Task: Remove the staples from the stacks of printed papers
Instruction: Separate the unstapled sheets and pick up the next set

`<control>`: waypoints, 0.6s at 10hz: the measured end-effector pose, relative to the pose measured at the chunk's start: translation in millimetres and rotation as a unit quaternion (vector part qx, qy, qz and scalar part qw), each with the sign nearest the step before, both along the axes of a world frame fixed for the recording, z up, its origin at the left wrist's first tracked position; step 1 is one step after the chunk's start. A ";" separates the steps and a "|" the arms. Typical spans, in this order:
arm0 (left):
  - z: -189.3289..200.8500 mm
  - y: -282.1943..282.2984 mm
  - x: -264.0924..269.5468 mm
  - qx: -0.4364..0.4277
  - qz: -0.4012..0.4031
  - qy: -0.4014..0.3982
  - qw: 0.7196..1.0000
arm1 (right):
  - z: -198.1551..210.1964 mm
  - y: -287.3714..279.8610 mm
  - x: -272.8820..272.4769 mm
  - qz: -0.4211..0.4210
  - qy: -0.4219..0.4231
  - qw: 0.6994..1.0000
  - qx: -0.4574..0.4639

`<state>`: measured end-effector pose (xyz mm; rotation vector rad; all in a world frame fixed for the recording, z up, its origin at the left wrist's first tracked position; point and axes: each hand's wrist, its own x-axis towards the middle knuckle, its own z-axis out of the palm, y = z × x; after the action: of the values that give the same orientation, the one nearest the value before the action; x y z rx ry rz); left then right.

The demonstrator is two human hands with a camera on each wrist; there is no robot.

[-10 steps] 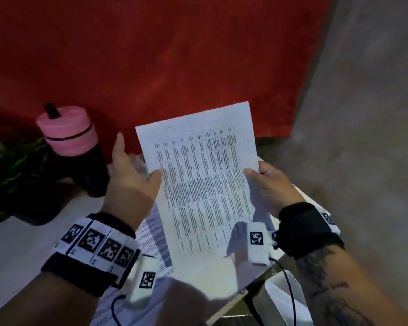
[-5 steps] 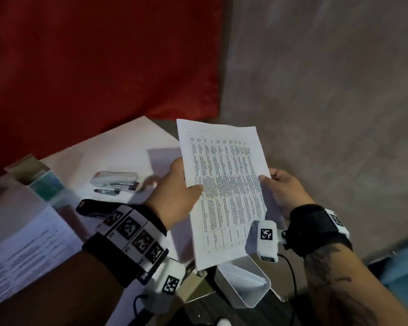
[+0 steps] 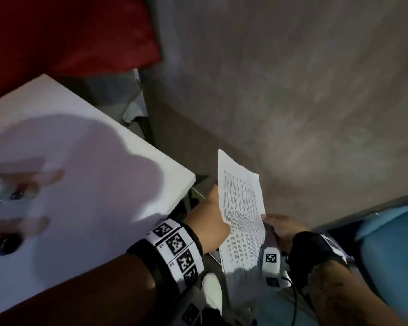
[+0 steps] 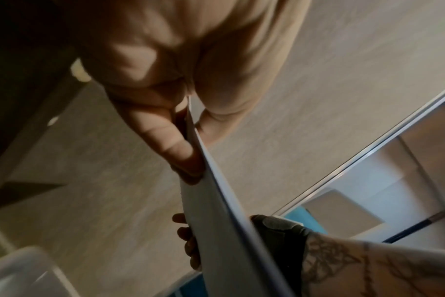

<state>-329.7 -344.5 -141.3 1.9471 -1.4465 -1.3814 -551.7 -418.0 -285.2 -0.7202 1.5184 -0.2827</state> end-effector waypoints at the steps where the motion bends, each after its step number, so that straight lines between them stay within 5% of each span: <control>1: -43.7 -11.1 -11.4 0.081 0.002 -0.020 0.996 | -20.6 21.0 -15.3 -0.057 -0.004 0.994 0.093; 2: -79.7 -17.6 -14.6 0.141 0.028 0.005 0.990 | -35.2 37.4 -27.7 -0.038 0.007 0.989 0.141; 4: -141.4 -15.4 -15.5 0.255 0.073 -0.076 0.961 | -79.9 44.7 -57.3 0.108 0.064 0.962 0.244; 6: -199.9 -8.8 -9.5 0.333 0.131 -0.072 0.931 | -110.3 25.7 -53.8 0.225 0.071 0.939 0.250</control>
<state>-339.3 -353.2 -341.2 2.5771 -0.7566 -1.7772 -605.6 -392.3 -395.5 -0.6601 1.4291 0.4974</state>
